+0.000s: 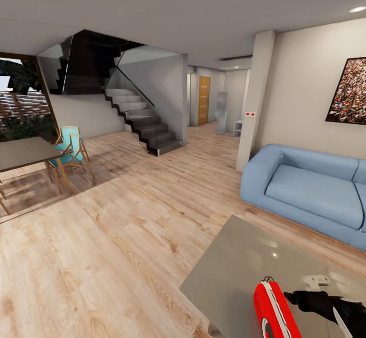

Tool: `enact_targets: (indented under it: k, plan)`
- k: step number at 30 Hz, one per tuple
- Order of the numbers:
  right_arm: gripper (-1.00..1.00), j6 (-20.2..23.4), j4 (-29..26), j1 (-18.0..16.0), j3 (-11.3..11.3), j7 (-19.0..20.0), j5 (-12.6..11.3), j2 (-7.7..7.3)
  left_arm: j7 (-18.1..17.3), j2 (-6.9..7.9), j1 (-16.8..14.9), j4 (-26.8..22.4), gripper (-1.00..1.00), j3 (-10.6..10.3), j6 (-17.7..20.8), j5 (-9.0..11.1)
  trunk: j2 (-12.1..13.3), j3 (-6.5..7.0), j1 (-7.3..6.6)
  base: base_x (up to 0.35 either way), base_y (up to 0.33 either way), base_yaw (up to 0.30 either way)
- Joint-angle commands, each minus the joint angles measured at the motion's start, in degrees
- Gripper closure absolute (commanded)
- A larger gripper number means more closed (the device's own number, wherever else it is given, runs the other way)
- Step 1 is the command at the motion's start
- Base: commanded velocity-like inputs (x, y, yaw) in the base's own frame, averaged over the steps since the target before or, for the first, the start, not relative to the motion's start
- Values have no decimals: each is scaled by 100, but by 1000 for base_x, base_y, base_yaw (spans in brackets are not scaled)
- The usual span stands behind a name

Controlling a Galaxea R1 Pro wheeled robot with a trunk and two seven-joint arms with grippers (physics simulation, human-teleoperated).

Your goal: Turn on the radio receiver that's on the table in the living room.

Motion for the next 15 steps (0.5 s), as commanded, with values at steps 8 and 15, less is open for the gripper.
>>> enact_targets:
  k: [8, 15]
  plan:
    - [-100, -3, 7, 0, -141, 1, 1, 0, 2, 13, 0, 0, -100, 2, 0, 0, 0, 0, 0, 23, -9, 0]
    - [-100, -2, 9, 0, -120, 2, 7, 0, 2, 1, 0, 0, -100, 2, 0, 0, 0, 0, 0, 0, 0, 0]
